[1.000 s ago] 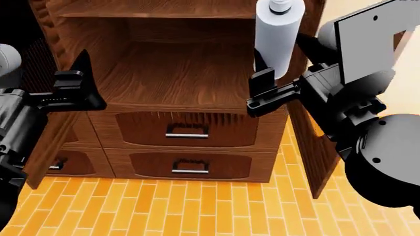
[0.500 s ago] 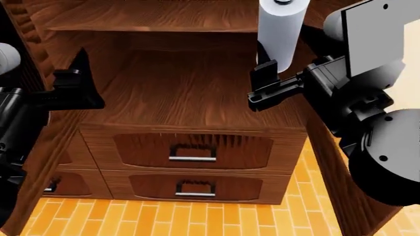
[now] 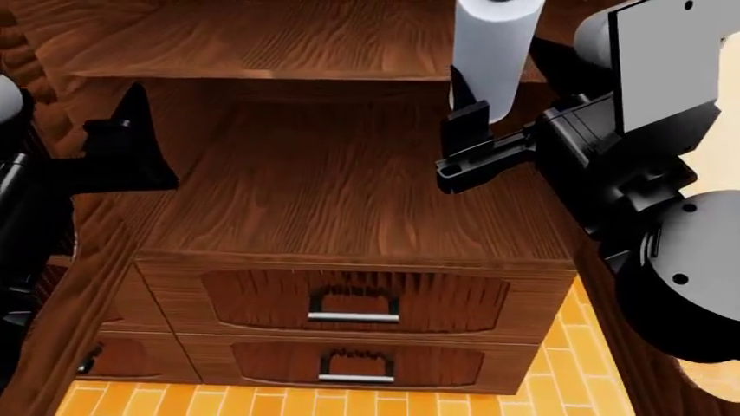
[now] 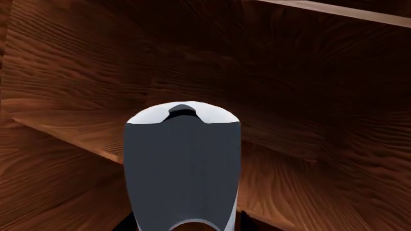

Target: Pick the soap dispenser from the counter and place it in the cabinet.

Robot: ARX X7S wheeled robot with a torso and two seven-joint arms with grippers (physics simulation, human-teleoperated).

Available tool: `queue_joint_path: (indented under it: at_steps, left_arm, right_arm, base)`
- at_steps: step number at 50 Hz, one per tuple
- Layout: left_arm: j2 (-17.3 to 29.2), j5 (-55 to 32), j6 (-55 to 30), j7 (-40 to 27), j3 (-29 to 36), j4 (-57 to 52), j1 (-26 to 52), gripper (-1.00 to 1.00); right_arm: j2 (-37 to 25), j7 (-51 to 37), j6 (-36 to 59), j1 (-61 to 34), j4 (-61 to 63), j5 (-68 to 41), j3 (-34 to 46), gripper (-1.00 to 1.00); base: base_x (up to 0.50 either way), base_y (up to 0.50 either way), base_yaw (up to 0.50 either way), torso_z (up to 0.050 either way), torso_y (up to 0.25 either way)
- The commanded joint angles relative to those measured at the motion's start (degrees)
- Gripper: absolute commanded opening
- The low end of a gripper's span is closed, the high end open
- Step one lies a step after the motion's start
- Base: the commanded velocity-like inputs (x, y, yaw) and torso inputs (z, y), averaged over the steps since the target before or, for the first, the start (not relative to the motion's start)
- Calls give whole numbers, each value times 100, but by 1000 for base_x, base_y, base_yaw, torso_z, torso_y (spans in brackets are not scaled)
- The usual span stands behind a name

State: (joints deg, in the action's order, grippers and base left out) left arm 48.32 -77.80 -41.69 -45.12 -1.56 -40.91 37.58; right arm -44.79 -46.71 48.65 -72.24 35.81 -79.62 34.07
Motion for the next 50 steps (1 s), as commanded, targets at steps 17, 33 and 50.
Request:
queue_joint_path:
  at_steps: [17,33,50]
  left_arm:
    - [65,-164,-1,-121,-35,-64,76,100]
    - [94,-207,19,-124,-60,-52,65,100]
    - [142,-217,6,-114,-53,-17,74,100]
  right_arm:
    - [-78,-28,105,-160,91,-90,-57,-100]
    - [-85,-28,101,-227,117,-103,-75,-100]
    - [392,-438,624,-1362,-1172,-1198,7,-100]
  base:
    - [427,15,0,0,1]
    - [444,151,0,0,1]
    - [165,79,0,0,1]
